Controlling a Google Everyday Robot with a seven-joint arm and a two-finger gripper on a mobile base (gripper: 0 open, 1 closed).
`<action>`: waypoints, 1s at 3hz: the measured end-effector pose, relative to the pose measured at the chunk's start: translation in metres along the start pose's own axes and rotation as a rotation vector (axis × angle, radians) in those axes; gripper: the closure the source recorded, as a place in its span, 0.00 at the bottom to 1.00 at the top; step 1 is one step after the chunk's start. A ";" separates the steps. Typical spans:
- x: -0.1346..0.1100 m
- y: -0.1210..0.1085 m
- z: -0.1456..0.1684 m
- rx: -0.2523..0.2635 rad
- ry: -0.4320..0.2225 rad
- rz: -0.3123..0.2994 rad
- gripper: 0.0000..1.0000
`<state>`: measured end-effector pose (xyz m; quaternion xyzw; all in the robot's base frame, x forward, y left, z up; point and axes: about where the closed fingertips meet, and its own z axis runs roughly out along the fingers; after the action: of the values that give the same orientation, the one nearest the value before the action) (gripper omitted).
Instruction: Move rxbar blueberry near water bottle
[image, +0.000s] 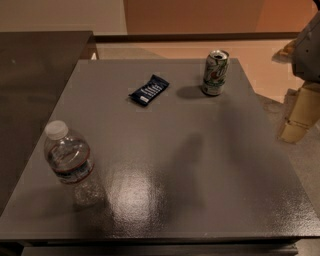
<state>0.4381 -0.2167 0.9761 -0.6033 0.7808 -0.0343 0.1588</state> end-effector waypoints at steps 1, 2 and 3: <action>0.000 0.000 0.000 0.000 0.000 0.000 0.00; -0.011 -0.003 0.006 -0.016 -0.003 -0.022 0.00; -0.035 -0.011 0.020 -0.045 -0.034 -0.075 0.00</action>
Offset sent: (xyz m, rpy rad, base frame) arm 0.0148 0.0214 -0.0106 -0.0018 0.0523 0.0560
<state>0.4623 -0.1835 0.9670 -0.6362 0.7552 -0.0125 0.1570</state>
